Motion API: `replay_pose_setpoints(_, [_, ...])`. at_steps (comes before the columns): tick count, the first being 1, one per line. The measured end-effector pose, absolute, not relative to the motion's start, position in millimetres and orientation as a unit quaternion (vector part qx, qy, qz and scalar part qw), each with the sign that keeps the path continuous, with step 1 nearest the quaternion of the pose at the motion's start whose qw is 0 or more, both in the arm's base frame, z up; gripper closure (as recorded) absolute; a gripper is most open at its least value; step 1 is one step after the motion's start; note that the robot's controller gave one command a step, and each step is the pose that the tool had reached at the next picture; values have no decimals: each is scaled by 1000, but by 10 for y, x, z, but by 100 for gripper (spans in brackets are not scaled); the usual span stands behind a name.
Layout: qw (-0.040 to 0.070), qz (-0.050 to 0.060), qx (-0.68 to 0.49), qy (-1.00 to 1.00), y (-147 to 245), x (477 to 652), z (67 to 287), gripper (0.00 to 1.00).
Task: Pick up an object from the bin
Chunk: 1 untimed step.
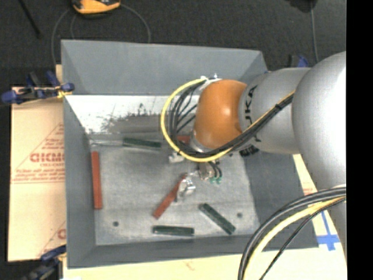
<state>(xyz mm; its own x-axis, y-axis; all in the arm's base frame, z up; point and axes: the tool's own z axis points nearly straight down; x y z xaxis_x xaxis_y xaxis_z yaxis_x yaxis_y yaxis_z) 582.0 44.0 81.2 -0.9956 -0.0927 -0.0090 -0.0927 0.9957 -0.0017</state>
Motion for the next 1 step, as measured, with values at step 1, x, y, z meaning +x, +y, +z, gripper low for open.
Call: replay_pose_setpoints(1, [11,0,-207,978,477,5685,836,100])
